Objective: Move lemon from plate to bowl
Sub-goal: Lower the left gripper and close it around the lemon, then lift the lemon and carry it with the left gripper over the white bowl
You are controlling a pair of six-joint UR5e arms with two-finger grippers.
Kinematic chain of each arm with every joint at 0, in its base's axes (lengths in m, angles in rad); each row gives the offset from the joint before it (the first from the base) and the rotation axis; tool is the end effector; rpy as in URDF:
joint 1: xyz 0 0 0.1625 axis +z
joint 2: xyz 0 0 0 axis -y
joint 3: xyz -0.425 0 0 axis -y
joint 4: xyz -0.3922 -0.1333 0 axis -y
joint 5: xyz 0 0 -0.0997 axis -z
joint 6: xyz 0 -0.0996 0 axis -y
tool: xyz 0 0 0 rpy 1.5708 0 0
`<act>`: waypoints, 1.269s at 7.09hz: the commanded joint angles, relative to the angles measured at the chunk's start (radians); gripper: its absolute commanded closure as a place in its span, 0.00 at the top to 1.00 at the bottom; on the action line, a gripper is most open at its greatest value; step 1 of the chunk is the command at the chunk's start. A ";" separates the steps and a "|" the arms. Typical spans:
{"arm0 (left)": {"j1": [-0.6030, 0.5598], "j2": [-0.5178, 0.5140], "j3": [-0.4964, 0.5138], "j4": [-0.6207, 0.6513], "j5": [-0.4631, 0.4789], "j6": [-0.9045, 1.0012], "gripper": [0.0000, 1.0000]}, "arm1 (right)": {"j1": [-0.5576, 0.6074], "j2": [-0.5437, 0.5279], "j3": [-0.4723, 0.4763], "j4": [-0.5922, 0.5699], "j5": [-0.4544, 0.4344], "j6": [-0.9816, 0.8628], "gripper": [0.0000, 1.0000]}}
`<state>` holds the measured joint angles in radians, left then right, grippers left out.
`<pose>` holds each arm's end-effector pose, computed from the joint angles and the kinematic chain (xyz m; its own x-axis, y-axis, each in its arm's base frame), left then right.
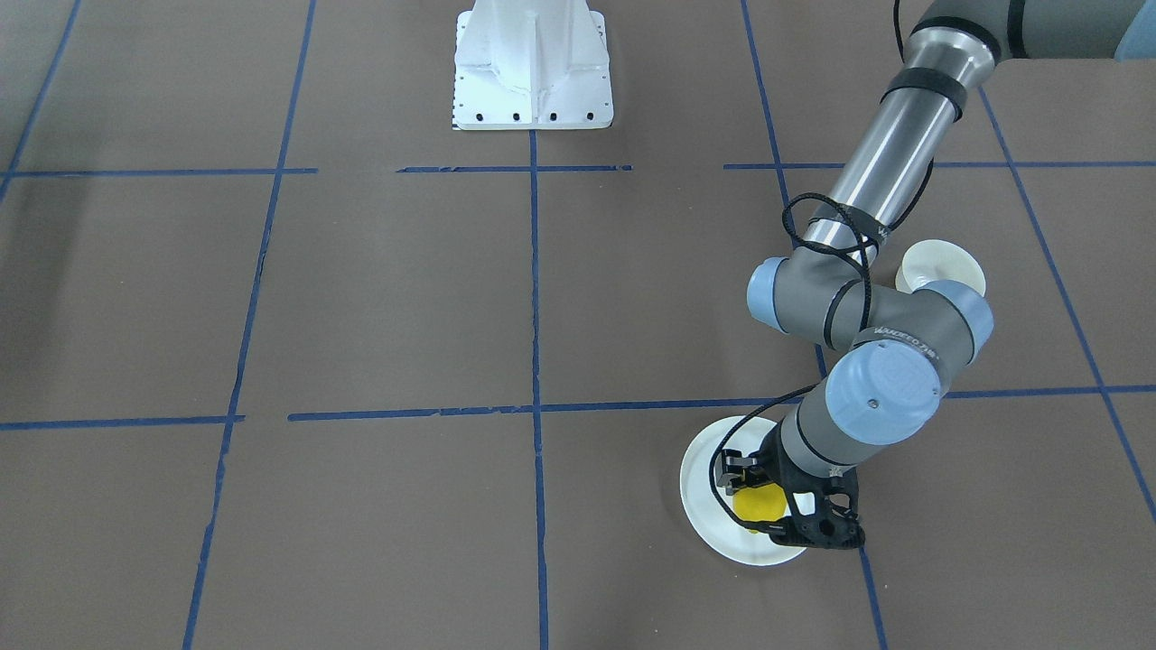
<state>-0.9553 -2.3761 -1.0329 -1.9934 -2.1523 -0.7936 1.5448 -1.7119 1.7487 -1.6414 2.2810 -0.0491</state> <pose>0.4061 -0.7105 0.3541 0.6543 0.0896 -0.7509 0.0302 0.9891 0.1444 0.0572 -0.4309 0.6477 0.7564 -0.0467 0.6525 0.0632 0.9980 -0.0018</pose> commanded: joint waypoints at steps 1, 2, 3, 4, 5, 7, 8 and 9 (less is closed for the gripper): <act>-0.017 0.201 -0.329 0.134 0.000 0.007 0.00 | 0.000 0.000 0.000 0.000 0.000 0.000 1.00; -0.023 0.329 -0.496 0.165 0.006 0.008 0.00 | 0.000 0.000 0.000 0.000 0.000 0.000 1.00; -0.025 0.494 -0.659 0.163 0.011 0.008 0.00 | 0.000 0.000 0.000 0.000 0.000 0.000 1.00; -0.025 0.685 -0.788 0.128 0.014 0.002 0.00 | 0.000 0.000 0.000 0.000 -0.002 0.000 1.00; -0.023 0.816 -0.847 0.058 0.063 -0.031 0.00 | 0.000 0.000 0.000 0.000 -0.002 0.000 1.00; -0.008 0.952 -0.831 -0.139 0.091 -0.166 0.00 | 0.000 0.000 0.000 0.000 -0.002 0.000 1.00; -0.005 0.957 -0.802 -0.159 0.091 -0.171 0.00 | 0.000 0.000 0.000 0.000 -0.002 0.000 1.00; 0.007 0.957 -0.788 -0.160 0.091 -0.171 0.00 | 0.000 0.000 0.000 0.000 -0.002 0.000 1.00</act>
<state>-0.9597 -1.4322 -1.8412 -2.1310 -2.0633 -0.9544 1.5447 -1.7119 1.7487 -1.6414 2.2795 -0.0491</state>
